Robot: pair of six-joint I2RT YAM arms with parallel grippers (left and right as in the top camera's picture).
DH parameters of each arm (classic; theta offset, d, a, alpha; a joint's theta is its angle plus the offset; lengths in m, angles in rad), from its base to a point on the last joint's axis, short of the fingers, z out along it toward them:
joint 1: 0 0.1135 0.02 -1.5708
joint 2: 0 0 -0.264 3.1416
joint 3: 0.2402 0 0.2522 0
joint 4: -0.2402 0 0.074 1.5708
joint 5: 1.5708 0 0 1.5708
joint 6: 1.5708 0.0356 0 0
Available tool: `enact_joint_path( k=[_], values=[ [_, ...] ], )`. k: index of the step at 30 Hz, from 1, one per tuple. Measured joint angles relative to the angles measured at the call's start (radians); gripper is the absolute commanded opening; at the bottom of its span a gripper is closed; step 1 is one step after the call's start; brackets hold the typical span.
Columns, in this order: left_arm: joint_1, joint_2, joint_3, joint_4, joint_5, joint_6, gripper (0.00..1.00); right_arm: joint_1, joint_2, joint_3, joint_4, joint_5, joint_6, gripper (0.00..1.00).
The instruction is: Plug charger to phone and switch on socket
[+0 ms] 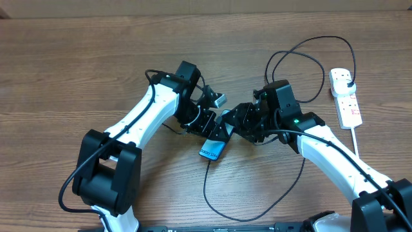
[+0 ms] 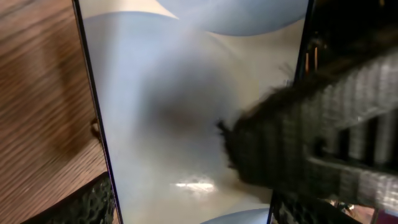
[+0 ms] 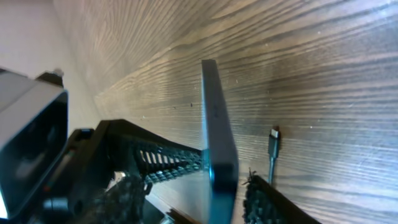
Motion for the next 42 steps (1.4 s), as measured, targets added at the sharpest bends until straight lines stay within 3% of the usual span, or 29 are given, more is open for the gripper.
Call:
enact_joint_path(
  k=[3,6,14,20,27,32,37,42],
  values=[
    [-0.013,0.0,0.0,0.009,0.002,0.0,0.73,0.009,0.0,0.0,-0.003,0.011,0.005,0.31],
    [-0.014,0.0,0.0,0.015,0.004,0.0,0.74,0.012,0.0,0.0,-0.02,0.022,0.002,0.3],
    [-0.014,0.0,0.0,0.026,0.004,0.0,0.79,0.018,0.0,0.0,-0.073,0.05,0.001,0.09],
    [-0.013,0.0,0.0,0.028,0.004,0.001,0.91,0.018,0.0,0.0,-0.076,0.055,0.0,0.08],
    [-0.011,0.0,0.0,0.027,0.005,0.003,0.91,0.015,0.005,-0.001,-0.072,0.04,-0.086,0.04],
    [0.022,0.0,0.011,0.006,0.043,0.003,0.91,-0.029,0.005,-0.004,0.006,-0.073,-0.171,0.04],
    [0.077,0.0,0.034,-0.017,0.17,0.029,0.9,-0.128,0.005,-0.005,0.136,-0.26,-0.214,0.04],
    [0.127,0.0,0.039,-0.023,0.417,0.124,0.89,-0.207,0.005,-0.005,0.236,-0.432,-0.225,0.04]
  ],
)
